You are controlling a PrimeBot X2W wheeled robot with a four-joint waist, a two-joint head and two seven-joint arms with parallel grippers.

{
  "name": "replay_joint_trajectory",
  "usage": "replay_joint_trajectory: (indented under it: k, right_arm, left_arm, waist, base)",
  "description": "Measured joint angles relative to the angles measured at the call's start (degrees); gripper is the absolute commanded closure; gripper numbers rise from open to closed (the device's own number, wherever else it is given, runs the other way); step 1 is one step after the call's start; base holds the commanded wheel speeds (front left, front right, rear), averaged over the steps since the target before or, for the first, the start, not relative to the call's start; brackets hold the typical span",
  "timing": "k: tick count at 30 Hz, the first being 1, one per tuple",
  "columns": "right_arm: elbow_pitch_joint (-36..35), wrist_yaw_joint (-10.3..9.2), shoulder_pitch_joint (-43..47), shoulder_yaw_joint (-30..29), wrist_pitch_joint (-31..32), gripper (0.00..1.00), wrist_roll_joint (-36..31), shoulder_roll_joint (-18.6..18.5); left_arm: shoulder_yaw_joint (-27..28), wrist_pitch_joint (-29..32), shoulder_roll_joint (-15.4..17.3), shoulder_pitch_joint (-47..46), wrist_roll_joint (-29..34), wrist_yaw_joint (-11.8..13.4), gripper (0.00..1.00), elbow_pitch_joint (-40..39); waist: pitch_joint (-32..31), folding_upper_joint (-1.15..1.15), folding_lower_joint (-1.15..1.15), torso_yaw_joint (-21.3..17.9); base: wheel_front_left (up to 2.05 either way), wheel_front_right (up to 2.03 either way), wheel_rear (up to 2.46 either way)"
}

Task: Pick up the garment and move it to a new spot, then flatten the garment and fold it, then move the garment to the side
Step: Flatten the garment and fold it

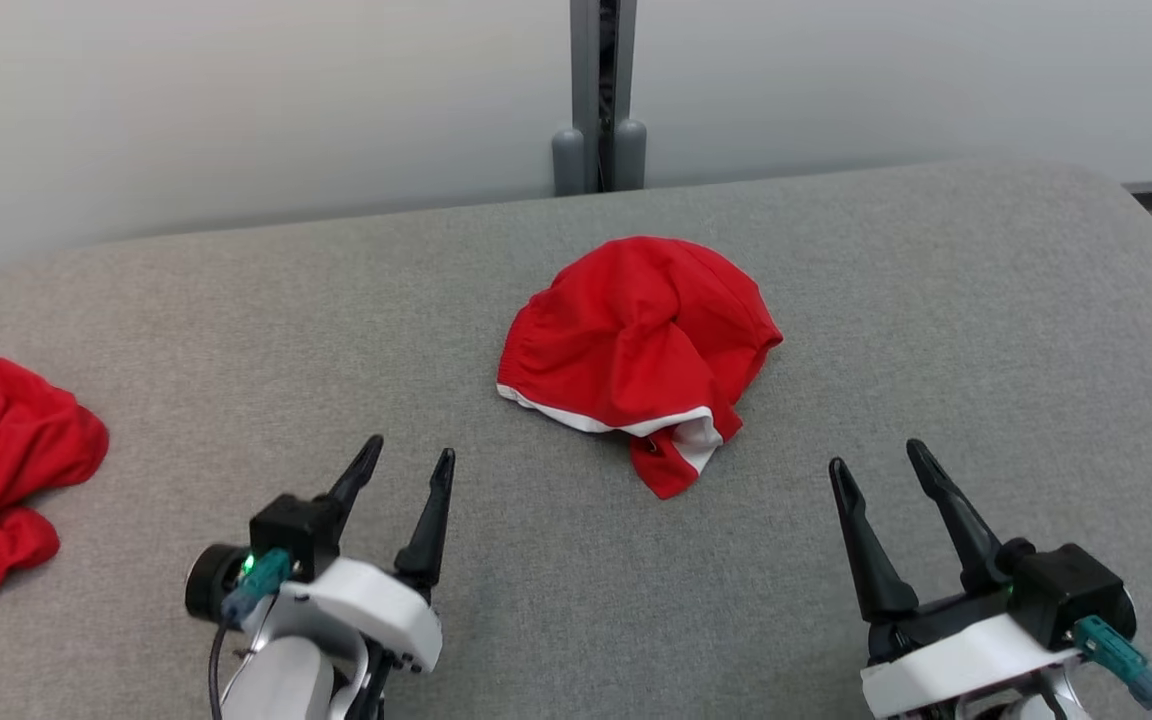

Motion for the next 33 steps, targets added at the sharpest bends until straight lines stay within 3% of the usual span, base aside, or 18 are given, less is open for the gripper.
replay_joint_trajectory:
  k: [13,22,31,32,33]
  right_arm:
    - [-1.48,0.0,-4.24,0.49,-0.01,0.0,0.25,-0.36]
    - [-2.31,0.0,-6.77,1.02,0.0,0.0,0.51,-0.37]
    - [-2.79,0.0,-8.2,1.34,0.0,0.0,0.54,-0.67]
    - [-2.79,0.0,-8.2,1.34,0.0,0.0,0.54,-0.67]
    - [-2.82,0.0,-8.22,1.35,0.0,0.0,0.55,-0.69]
  left_arm:
    - [-7.86,-0.07,-0.08,-21.23,-6.71,-0.63,0.0,23.75]
    - [-10.22,-0.08,0.91,-28.63,-7.84,-0.63,0.0,32.17]
    - [-10.0,-0.08,1.0,-31.71,-7.95,-0.63,0.0,35.3]
    - [-10.0,-0.08,1.0,-31.71,-7.95,-0.63,0.08,35.3]
    - [-10.03,-0.08,1.01,-31.92,-7.94,-0.63,0.42,35.57]
  waist:
    - [8.35,0.0,0.0,-5.6]
    - [13.08,0.0,0.0,-7.61]
    - [15.66,0.0,0.0,-9.04]
    - [15.66,0.0,0.0,-9.04]
    - [15.77,0.0,0.0,-9.18]
  base:
    - [0.0,0.0,0.0]
    - [0.0,0.0,0.0]
    - [0.0,0.0,0.0]
    - [0.0,0.0,0.0]
    - [0.0,0.0,0.0]
